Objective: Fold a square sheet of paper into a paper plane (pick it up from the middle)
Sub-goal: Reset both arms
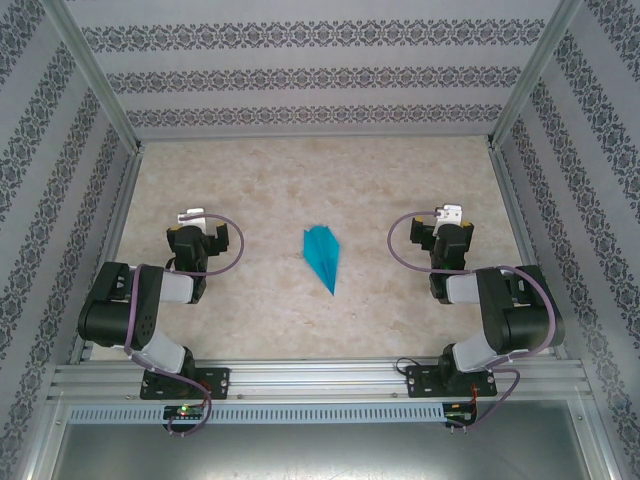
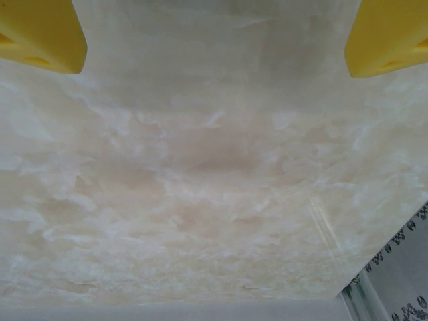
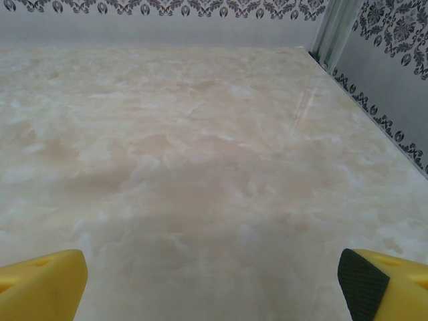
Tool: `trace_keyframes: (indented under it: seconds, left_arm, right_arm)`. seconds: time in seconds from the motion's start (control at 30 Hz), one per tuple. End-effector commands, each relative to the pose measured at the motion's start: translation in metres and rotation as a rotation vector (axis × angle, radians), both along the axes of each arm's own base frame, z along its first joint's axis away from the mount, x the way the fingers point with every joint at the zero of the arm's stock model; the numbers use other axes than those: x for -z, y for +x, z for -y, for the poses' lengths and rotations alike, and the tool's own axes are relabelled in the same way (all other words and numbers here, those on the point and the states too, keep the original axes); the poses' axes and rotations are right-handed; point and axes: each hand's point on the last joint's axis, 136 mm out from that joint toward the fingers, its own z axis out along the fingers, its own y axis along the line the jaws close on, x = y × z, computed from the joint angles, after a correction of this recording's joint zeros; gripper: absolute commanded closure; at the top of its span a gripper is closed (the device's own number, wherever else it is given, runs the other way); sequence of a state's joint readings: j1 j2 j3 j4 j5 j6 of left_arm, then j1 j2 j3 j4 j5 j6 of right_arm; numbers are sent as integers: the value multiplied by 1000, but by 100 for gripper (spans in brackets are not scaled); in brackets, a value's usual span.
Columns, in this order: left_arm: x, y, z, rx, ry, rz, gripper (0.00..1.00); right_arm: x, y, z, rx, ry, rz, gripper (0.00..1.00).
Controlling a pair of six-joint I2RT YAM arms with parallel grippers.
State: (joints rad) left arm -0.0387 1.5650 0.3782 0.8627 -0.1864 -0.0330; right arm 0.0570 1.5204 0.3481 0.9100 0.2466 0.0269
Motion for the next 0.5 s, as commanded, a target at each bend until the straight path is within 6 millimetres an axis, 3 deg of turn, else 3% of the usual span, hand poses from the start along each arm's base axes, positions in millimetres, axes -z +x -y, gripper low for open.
trace_keyframes:
  seconds: [0.0, 0.47]
  left_arm:
    - [-10, 5, -1, 0, -13, 32, 0]
    - [-9, 5, 0, 4, -17, 27, 0]
  right_arm:
    - [-16, 6, -2, 7, 20, 57, 2]
    - [-16, 6, -2, 1, 27, 56, 2]
